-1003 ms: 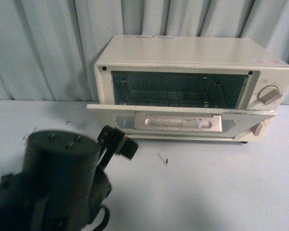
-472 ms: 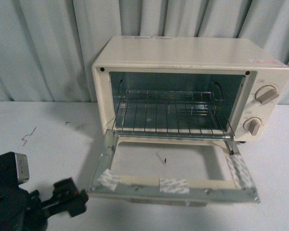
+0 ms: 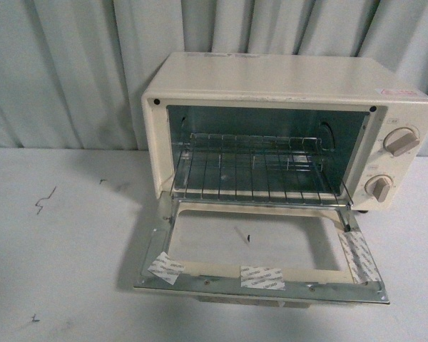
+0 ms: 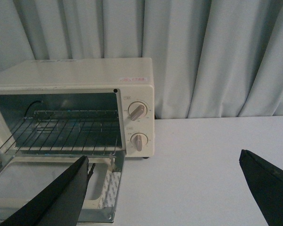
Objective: Open oven
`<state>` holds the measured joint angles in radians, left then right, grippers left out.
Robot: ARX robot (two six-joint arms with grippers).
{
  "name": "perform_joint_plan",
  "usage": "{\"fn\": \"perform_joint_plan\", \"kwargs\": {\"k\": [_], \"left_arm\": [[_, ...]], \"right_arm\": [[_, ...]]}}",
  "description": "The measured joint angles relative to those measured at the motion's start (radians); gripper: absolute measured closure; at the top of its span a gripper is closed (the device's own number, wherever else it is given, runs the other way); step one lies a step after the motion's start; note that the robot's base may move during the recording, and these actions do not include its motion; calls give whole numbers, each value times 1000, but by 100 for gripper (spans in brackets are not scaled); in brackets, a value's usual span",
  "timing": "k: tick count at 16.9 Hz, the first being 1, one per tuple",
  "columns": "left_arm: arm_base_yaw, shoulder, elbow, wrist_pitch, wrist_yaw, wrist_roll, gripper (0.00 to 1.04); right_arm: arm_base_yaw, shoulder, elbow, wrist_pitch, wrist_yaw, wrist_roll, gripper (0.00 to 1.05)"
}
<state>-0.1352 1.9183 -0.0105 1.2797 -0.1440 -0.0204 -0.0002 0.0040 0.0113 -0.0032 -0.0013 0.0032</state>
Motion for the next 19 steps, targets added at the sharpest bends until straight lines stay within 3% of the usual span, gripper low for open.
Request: {"fn": "perform_joint_plan", "kwargs": {"k": [4,5,7,9,17,19], "left_arm": [[45,-483,-1,6,56,3,103],[106,-623,-1,-9,123,3,103],[135,-1308,0,-609,143,3,103],[135,-1407,2,-719,143,3,103],[135,-1545,9,-869,143,3,103],[135,-1607,11,-970,143,3,103]], "right_arm": [[0,0,0,0,1,0,6],[0,0,0,-1,1,0,6],[0,0,0,0,1,0,6],[0,0,0,0,1,0,6],[0,0,0,0,1,0,6],[0,0,0,0,1,0,6]]}}
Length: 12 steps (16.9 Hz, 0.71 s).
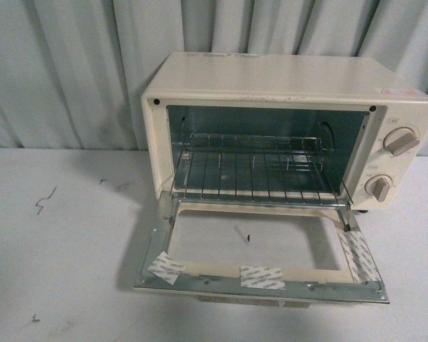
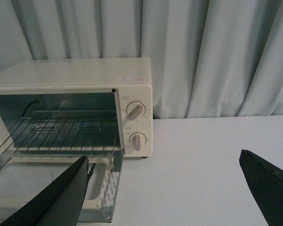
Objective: Open oven
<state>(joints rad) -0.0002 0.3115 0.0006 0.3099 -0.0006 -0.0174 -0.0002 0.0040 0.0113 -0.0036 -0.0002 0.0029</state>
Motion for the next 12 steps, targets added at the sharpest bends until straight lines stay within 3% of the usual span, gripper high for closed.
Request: {"fn": "perform_joint_plan", "kwargs": {"k": [7,9,12], "left_arm": [[0,-135,0,-134,0,0,103],[0,-286,5,-326,0,0,103],[0,-301,5,-319,1,1,103]], "right_arm": [[0,0,0,0,0,0,6],[0,0,0,0,0,0,6],[0,0,0,0,0,0,6]]}}
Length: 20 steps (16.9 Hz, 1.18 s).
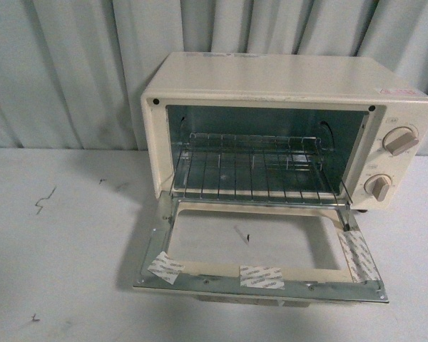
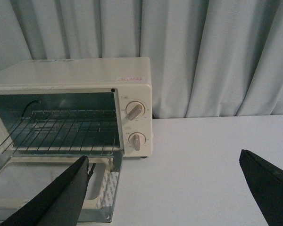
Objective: Open oven
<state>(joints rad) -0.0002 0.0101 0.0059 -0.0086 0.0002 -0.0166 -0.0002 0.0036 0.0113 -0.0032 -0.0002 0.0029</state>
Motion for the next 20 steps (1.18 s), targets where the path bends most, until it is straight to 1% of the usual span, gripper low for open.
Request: {"fn": "perform_joint_plan", "kwargs": {"k": [1,2,3,7,9,12,14,17,18,20], "left_arm": [[0,0,0,8,0,0,103],[0,0,0,5,-1,-1,99],[0,0,0,5,0,-1,90],[0,0,0,5,0,0,78],[0,0,0,5,0,0,73],[0,0,0,5,0,-1,62],[0,0,0,5,0,0,51],[0,0,0,5,0,-1,40],[0,0,0,5,0,-1,39],[0,0,0,5,0,-1,30]], "right_arm": [[0,0,0,-1,0,0,6],[0,0,0,0,0,0,6],[0,0,0,0,0,0,6],[0,0,0,-1,0,0,6],[0,0,0,0,0,0,6],[0,0,0,0,0,0,6],[0,0,0,0,0,0,6],[0,0,0,0,0,0,6],[0,0,0,0,0,0,6],[0,0,0,0,0,0,6]]}}
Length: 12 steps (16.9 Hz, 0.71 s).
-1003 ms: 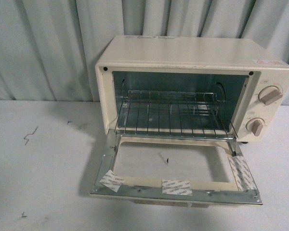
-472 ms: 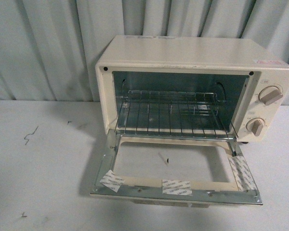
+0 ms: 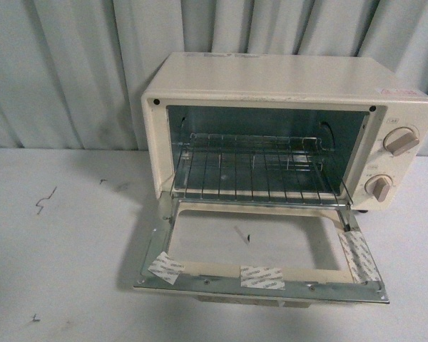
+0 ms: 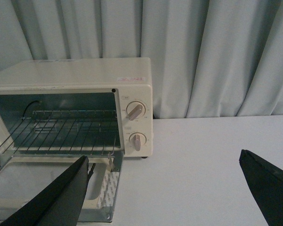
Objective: Open oven
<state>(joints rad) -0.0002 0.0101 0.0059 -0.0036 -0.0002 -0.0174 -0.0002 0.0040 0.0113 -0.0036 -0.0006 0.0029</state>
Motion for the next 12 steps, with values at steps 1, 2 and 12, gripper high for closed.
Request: {"fn": "perform_joint_plan", "kwargs": {"k": [1,2,12], "left_arm": [[0,0,0,0,0,0,26],[0,0,0,0,0,0,13],[0,0,0,0,0,1,7]], "right_arm": [[0,0,0,0,0,0,6],[0,0,0,0,0,0,6],[0,0,0,0,0,0,6]]}}
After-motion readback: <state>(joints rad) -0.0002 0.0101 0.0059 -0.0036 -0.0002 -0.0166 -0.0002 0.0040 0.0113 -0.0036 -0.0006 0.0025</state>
